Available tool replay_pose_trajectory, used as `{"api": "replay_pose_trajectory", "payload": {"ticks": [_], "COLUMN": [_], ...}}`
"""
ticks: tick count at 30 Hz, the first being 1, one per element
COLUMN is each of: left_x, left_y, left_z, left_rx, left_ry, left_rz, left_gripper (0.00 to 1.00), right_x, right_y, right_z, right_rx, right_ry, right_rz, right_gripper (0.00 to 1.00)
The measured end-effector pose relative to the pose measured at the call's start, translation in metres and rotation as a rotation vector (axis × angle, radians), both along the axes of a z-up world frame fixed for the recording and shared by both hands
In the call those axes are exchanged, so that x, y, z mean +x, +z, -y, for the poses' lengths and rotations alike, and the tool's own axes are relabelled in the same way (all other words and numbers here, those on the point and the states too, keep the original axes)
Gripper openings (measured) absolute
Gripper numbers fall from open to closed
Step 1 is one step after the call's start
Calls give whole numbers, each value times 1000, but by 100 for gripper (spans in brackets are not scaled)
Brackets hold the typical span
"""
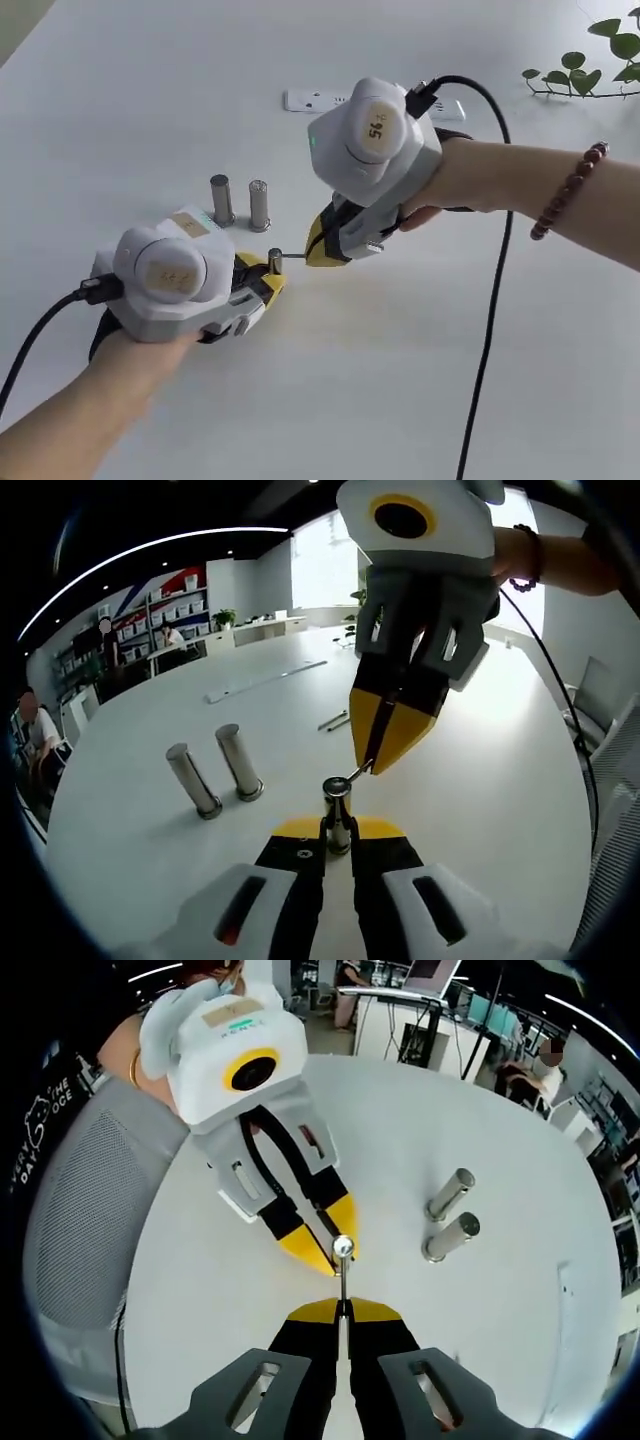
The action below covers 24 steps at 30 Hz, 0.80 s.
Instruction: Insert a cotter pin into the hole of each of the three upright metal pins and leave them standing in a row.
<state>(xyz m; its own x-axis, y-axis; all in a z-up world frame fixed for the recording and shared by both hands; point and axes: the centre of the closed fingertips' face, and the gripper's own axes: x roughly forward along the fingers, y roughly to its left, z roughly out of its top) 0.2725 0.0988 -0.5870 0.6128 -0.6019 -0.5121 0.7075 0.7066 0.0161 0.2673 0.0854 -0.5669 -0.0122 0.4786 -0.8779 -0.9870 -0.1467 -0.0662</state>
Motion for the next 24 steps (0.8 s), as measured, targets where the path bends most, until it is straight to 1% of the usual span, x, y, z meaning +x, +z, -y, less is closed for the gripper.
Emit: {"api": "replay_pose_trajectory", "payload": {"ticks": [2,7,9,11,12,16,19,22,24], "left_x": [0,-2,-2,-3,-3,-4,-4,-4,-5], "left_y": [0,-1,-1,-2,-3,-5,-6,-6,-7], "left_z": [1,3,4,5,5,6,6,6,5], "left_rx": [-2,0,1,3,3,9,10,14,16], "left_ry": [-9,-20,-20,-18,-14,-13,-4,5,17], "left_rz": [-3,-6,-7,-9,-11,-13,-17,-16,-23], "left_gripper": [7,7,7,7,7,7,7,7,8], "right_x": [-1,-3,-3,-3,-3,-4,-5,-6,-6], "right_y": [1,1,2,2,2,1,0,0,-1], "right_z": [-2,-7,-10,-12,-12,-11,-11,-11,-12], "right_rx": [0,2,8,13,14,16,19,21,22], "right_ry": [20,33,30,20,-2,-32,-47,-73,-84], "right_rz": [5,13,8,1,-12,-36,-41,-61,-64], "right_gripper": [0,0,0,0,0,0,0,0,0]}}
